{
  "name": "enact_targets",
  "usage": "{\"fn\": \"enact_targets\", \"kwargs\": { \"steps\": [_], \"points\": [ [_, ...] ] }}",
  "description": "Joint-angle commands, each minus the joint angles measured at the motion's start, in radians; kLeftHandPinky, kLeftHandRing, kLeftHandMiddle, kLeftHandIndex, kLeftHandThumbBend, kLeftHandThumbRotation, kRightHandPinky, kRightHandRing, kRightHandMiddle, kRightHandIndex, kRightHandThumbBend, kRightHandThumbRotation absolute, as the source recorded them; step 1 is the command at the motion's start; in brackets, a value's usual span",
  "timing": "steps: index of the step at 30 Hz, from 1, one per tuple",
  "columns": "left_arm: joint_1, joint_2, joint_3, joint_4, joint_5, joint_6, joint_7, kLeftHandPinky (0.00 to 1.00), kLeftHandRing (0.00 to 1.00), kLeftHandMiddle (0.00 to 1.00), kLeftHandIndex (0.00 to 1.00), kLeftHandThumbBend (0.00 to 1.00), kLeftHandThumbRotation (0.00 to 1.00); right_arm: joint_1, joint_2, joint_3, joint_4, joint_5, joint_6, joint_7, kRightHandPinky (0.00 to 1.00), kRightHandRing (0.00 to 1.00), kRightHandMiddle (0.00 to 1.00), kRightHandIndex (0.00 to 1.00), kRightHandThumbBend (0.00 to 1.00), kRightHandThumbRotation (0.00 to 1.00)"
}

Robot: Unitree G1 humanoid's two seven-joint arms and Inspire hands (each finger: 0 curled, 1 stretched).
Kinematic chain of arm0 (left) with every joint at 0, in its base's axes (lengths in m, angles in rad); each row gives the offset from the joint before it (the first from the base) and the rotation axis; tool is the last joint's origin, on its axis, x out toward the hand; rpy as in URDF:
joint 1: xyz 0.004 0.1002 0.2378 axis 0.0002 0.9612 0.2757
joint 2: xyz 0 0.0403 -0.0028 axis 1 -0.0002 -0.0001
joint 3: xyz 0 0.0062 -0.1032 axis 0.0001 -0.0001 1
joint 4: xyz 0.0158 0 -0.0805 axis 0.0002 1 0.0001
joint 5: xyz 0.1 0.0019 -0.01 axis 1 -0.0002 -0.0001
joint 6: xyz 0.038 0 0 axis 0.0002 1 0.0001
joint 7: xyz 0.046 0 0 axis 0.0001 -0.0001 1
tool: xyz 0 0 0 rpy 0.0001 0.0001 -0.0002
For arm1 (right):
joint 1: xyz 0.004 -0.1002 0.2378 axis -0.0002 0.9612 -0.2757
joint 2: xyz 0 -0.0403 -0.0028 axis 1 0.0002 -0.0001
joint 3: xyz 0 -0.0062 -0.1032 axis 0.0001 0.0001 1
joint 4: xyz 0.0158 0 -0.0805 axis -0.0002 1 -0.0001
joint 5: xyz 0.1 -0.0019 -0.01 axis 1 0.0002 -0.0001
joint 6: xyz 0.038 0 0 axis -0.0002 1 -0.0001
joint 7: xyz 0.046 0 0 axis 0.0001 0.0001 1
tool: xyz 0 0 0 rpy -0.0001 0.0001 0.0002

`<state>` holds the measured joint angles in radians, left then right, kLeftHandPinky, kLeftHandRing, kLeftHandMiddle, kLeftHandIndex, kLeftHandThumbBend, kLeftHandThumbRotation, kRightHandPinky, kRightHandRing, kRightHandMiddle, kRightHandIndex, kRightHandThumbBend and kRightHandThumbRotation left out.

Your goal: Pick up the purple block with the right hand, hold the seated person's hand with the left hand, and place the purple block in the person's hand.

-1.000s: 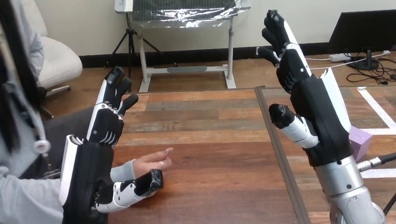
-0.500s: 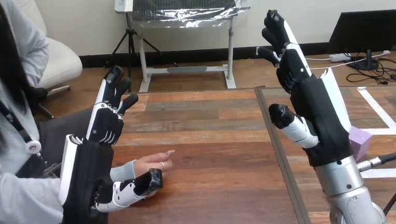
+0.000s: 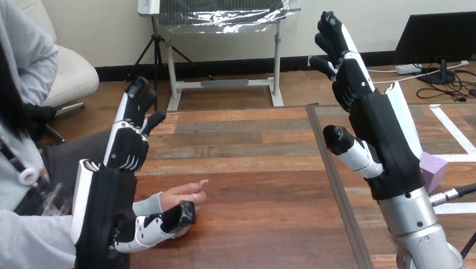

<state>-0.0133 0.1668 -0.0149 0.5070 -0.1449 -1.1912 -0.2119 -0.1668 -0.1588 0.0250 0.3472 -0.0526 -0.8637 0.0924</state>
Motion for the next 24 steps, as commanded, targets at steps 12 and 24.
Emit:
{"fn": "enact_targets", "kwargs": {
  "steps": [12,24],
  "points": [
    [-0.082,-0.013,0.035,-0.010,-0.006,0.019,0.002,0.91,0.96,0.99,0.97,1.00,0.67,-0.018,0.010,-0.012,0.015,-0.007,-0.029,-0.013,0.92,1.00,1.00,1.00,1.00,0.91],
    [-0.096,-0.021,0.067,0.002,0.034,0.001,0.021,0.91,0.96,0.98,0.97,1.00,0.70,-0.020,0.005,-0.019,0.033,-0.033,-0.041,-0.031,0.93,1.00,1.00,1.00,1.00,0.92]
  ]
}}
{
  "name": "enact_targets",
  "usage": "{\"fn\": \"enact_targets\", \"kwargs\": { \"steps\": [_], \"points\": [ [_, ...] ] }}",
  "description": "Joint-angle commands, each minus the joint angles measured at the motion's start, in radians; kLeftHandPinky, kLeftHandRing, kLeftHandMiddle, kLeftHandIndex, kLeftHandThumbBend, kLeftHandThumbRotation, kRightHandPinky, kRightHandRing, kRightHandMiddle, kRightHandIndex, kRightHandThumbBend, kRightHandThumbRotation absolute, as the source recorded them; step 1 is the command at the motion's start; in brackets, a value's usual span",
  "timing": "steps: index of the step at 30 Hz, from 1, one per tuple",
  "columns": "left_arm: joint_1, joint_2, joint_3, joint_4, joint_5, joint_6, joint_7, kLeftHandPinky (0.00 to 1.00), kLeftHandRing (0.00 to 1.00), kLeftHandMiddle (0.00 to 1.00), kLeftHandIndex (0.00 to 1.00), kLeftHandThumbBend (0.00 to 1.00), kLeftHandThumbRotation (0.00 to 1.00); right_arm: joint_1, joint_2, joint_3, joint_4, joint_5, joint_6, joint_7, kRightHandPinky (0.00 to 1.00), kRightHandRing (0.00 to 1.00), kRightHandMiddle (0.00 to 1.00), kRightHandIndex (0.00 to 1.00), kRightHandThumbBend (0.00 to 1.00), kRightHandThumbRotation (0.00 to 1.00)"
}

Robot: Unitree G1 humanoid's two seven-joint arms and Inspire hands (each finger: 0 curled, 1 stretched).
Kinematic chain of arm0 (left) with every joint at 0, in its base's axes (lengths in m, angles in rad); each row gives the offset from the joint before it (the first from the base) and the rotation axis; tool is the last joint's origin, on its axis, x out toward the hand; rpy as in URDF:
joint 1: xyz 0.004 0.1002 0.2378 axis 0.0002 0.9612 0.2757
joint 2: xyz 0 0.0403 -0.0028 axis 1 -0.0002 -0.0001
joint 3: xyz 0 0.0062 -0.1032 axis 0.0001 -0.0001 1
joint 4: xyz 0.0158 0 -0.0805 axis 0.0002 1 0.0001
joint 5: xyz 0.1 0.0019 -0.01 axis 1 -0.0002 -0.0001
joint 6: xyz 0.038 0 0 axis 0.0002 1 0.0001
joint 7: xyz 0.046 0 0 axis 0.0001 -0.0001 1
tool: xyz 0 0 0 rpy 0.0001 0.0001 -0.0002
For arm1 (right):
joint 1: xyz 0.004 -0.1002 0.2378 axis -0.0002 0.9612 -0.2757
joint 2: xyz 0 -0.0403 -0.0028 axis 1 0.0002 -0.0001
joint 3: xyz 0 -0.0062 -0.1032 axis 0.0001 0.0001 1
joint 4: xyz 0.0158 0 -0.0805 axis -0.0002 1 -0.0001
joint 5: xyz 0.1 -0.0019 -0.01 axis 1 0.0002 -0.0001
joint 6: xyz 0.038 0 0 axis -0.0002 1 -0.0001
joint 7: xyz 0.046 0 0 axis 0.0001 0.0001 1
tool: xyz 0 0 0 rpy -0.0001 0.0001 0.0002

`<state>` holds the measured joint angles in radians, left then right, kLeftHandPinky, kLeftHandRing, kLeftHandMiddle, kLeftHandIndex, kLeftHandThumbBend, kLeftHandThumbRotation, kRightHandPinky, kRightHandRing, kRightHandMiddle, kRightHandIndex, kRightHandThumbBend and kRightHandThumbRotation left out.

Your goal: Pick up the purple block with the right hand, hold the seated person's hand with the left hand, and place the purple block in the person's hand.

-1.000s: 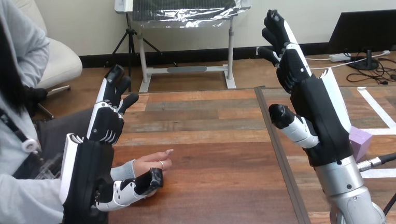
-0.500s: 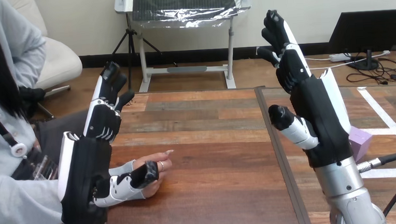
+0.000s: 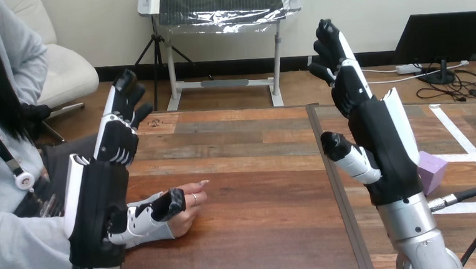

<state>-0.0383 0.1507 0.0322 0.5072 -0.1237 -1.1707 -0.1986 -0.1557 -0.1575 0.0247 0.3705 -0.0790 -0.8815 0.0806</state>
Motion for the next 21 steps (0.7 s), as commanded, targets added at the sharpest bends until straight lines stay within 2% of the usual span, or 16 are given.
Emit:
{"fn": "enact_targets", "kwargs": {
  "steps": [1,9,14,21],
  "points": [
    [-0.073,-0.004,0.020,0.005,0.012,-0.023,0.007,0.90,0.96,0.98,0.97,1.00,0.70,-0.035,0.001,-0.022,0.014,-0.011,-0.023,-0.022,0.93,1.00,1.00,1.00,1.00,0.92],
    [-0.078,0.000,0.022,0.010,0.013,-0.026,0.004,0.91,0.96,0.98,0.97,1.00,0.71,-0.064,-0.017,-0.039,0.051,-0.036,-0.038,-0.047,0.92,0.99,1.00,1.00,1.00,0.92],
    [-0.076,0.000,0.030,0.005,0.027,-0.023,0.009,0.91,0.96,0.99,0.97,1.00,0.71,-0.097,-0.039,-0.069,0.091,-0.096,-0.047,-0.103,0.91,1.00,1.00,1.00,1.00,0.94],
    [-0.078,-0.002,0.036,0.013,0.034,-0.035,0.011,0.90,0.96,0.98,0.96,1.00,0.71,-0.140,-0.068,-0.092,0.160,-0.129,-0.069,-0.149,0.90,1.00,1.00,1.00,1.00,0.95]
  ]
}}
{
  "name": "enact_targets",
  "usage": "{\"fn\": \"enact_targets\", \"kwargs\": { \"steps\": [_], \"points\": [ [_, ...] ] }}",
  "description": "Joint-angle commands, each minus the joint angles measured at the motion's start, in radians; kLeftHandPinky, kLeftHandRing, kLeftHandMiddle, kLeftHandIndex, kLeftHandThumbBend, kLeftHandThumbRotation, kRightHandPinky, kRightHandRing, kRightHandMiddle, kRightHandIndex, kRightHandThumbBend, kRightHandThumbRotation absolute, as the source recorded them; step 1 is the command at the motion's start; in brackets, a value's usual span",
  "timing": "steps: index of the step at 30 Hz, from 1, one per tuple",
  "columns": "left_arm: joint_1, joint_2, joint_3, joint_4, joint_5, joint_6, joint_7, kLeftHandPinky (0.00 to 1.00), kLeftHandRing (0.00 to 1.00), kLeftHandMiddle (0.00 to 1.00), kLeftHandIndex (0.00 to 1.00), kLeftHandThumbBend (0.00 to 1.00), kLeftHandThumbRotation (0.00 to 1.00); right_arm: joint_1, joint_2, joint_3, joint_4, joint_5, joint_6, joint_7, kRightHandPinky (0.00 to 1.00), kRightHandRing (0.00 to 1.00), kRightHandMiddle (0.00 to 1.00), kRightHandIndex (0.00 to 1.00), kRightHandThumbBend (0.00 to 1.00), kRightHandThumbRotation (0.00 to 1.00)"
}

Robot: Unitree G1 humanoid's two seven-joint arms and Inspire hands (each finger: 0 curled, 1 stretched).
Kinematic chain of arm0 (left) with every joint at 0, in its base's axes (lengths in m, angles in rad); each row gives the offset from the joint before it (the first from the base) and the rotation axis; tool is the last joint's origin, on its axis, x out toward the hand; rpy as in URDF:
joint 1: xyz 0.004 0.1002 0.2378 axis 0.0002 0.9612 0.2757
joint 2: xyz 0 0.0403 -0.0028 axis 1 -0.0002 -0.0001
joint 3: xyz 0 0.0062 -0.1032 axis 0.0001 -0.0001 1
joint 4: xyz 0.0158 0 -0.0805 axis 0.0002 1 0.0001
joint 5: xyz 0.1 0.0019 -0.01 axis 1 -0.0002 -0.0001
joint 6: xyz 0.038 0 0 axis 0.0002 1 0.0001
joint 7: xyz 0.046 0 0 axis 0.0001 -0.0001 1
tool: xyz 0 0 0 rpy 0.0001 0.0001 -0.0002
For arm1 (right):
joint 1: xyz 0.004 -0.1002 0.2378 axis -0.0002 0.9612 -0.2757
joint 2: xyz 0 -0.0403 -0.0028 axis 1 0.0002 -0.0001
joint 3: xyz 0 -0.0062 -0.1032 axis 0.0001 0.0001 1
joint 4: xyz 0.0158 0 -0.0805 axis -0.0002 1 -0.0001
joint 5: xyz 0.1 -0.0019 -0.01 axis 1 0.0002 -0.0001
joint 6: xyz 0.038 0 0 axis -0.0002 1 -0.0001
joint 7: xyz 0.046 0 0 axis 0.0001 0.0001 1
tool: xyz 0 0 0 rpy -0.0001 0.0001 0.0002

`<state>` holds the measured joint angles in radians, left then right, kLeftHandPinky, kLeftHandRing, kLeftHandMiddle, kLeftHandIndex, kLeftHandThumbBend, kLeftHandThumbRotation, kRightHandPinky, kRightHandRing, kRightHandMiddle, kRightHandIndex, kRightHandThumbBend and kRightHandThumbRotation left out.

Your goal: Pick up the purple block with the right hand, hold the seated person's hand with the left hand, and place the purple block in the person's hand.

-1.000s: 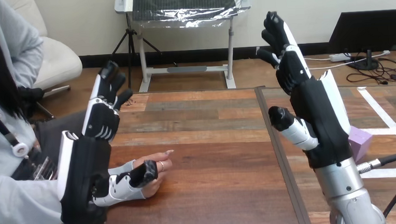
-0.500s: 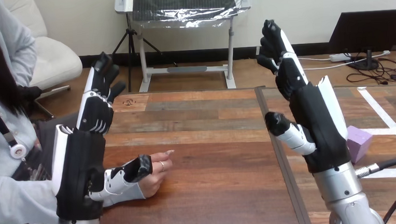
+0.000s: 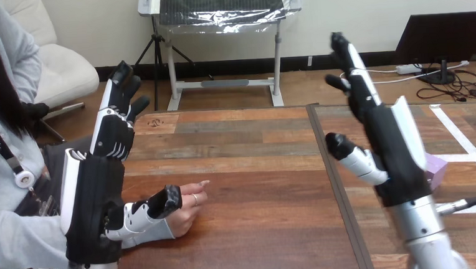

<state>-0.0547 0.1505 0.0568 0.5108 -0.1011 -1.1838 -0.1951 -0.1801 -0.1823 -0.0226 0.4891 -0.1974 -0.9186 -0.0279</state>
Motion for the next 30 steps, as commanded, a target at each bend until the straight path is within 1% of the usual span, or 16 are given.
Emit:
{"fn": "enact_targets", "kwargs": {
  "steps": [1,3,7,13,18,21,30],
  "points": [
    [-0.061,-0.003,0.012,0.010,0.011,-0.024,0.007,0.89,0.96,0.98,0.96,1.00,0.71,-0.126,-0.051,-0.049,0.057,-0.021,-0.035,-0.052,0.90,1.00,1.00,1.00,1.00,0.95],
    [-0.060,-0.004,0.012,0.009,0.012,-0.024,0.008,0.89,0.96,0.98,0.96,1.00,0.71,-0.137,-0.061,-0.053,0.077,-0.033,-0.041,-0.067,0.89,1.00,1.00,1.00,1.00,0.95],
    [-0.056,-0.004,0.008,0.008,0.006,-0.023,0.006,0.89,0.96,0.98,0.96,1.00,0.71,-0.167,-0.091,-0.067,0.129,-0.077,-0.049,-0.118,0.88,0.99,1.00,1.00,1.00,0.95],
    [-0.053,-0.006,0.007,0.010,0.005,-0.026,0.006,0.89,0.96,0.98,0.96,1.00,0.71,-0.214,-0.135,-0.070,0.220,-0.105,-0.072,-0.170,0.87,0.98,1.00,0.99,1.00,0.94],
    [-0.047,-0.007,0.003,0.004,-0.001,-0.018,0.004,0.89,0.96,0.98,0.95,1.00,0.70,-0.245,-0.167,-0.068,0.280,-0.116,-0.073,-0.197,0.88,0.98,1.00,1.00,1.00,0.93],
    [-0.041,-0.008,0.001,-0.002,-0.005,-0.011,0.003,0.89,0.96,0.98,0.95,1.00,0.70,-0.263,-0.186,-0.065,0.309,-0.127,-0.064,-0.215,0.88,0.98,1.00,1.00,1.00,0.92],
    [-0.035,-0.013,0.005,-0.004,0.006,-0.014,0.010,0.89,0.95,0.97,0.95,1.00,0.70,-0.310,-0.231,-0.056,0.374,-0.136,-0.025,-0.233,0.90,0.98,1.00,1.00,1.00,0.90]
  ]
}}
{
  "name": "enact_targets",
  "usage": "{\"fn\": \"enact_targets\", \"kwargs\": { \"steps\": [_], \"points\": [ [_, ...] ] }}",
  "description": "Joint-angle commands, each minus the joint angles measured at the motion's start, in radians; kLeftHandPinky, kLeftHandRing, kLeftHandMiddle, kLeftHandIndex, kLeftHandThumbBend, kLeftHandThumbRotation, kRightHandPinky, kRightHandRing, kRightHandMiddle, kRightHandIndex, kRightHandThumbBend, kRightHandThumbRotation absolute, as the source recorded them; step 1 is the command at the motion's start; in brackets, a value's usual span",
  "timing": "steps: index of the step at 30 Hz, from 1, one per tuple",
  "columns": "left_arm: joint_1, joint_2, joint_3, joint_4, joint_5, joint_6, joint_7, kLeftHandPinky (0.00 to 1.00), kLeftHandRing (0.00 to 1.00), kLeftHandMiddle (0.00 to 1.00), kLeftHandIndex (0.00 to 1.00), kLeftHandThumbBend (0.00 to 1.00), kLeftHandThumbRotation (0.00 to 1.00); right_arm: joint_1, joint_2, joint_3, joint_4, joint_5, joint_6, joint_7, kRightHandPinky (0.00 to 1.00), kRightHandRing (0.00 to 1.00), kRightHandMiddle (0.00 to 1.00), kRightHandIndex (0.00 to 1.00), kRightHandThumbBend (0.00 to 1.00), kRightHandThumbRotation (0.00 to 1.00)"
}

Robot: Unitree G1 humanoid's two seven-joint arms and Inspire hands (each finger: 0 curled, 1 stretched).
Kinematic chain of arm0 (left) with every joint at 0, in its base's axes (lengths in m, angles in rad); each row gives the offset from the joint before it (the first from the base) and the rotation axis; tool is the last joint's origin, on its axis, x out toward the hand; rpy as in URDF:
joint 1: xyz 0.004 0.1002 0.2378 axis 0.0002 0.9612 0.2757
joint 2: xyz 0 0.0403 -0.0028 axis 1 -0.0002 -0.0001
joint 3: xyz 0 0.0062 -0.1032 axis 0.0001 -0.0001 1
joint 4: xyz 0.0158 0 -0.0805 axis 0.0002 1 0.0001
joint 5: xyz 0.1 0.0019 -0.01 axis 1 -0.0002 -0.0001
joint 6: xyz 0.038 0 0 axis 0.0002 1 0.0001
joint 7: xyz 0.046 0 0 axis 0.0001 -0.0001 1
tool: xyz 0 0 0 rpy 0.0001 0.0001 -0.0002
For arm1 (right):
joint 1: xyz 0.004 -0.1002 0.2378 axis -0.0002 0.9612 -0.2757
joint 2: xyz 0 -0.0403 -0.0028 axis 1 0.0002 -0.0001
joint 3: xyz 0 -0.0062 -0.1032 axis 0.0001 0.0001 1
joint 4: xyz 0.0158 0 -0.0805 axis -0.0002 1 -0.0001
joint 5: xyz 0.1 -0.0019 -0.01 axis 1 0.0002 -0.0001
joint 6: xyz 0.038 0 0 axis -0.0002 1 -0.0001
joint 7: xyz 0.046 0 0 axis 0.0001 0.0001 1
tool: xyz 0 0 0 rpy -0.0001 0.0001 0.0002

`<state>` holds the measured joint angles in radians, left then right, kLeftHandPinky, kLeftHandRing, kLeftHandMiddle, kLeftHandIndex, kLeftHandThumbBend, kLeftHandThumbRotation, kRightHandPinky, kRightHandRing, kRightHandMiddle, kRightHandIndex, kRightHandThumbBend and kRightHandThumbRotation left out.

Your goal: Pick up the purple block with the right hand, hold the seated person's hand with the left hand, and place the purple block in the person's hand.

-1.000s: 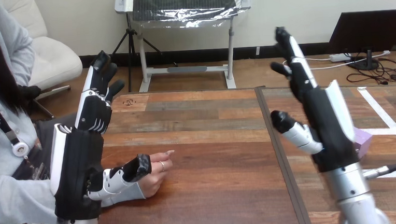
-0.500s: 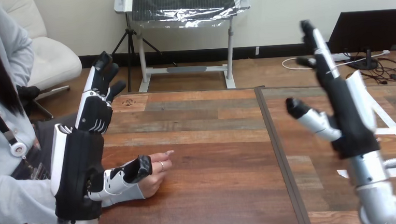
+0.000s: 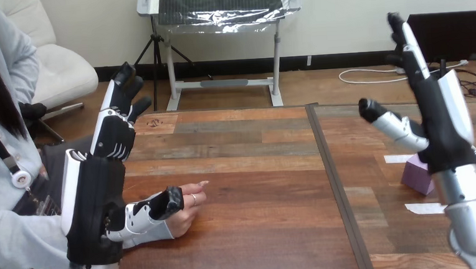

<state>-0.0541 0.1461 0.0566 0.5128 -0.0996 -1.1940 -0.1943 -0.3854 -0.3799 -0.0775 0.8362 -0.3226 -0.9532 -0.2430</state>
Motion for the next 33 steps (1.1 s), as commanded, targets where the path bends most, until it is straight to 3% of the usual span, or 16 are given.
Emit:
{"fn": "enact_targets", "kwargs": {
  "steps": [1,9,18,26,33],
  "points": [
    [-0.036,-0.008,0.005,-0.005,0.004,-0.005,0.008,0.89,0.95,0.97,0.95,1.00,0.70,-0.112,-0.040,0.000,0.036,-0.013,0.013,-0.021,0.91,0.99,1.00,1.00,1.00,0.90],
    [-0.037,-0.006,0.003,0.003,0.000,-0.010,0.002,0.90,0.95,0.97,0.95,1.00,0.70,-0.154,-0.069,0.011,0.086,-0.044,0.048,-0.059,0.90,0.98,0.98,0.99,1.00,0.89],
    [-0.035,-0.011,0.003,0.003,0.001,-0.013,0.004,0.89,0.95,0.97,0.95,1.00,0.70,-0.206,-0.098,0.024,0.156,-0.056,0.093,-0.066,0.88,0.98,0.96,0.99,1.00,0.87],
    [-0.031,-0.016,0.004,0.000,0.005,-0.019,0.007,0.89,0.95,0.97,0.95,1.00,0.71,-0.256,-0.131,0.056,0.218,-0.108,0.151,-0.123,0.86,0.97,0.94,0.97,1.00,0.86],
    [-0.027,-0.015,0.002,-0.004,0.002,-0.019,0.004,0.89,0.95,0.97,0.96,1.00,0.71,-0.297,-0.148,0.077,0.280,-0.126,0.202,-0.139,0.84,0.95,0.93,0.95,1.00,0.84]
  ]
}}
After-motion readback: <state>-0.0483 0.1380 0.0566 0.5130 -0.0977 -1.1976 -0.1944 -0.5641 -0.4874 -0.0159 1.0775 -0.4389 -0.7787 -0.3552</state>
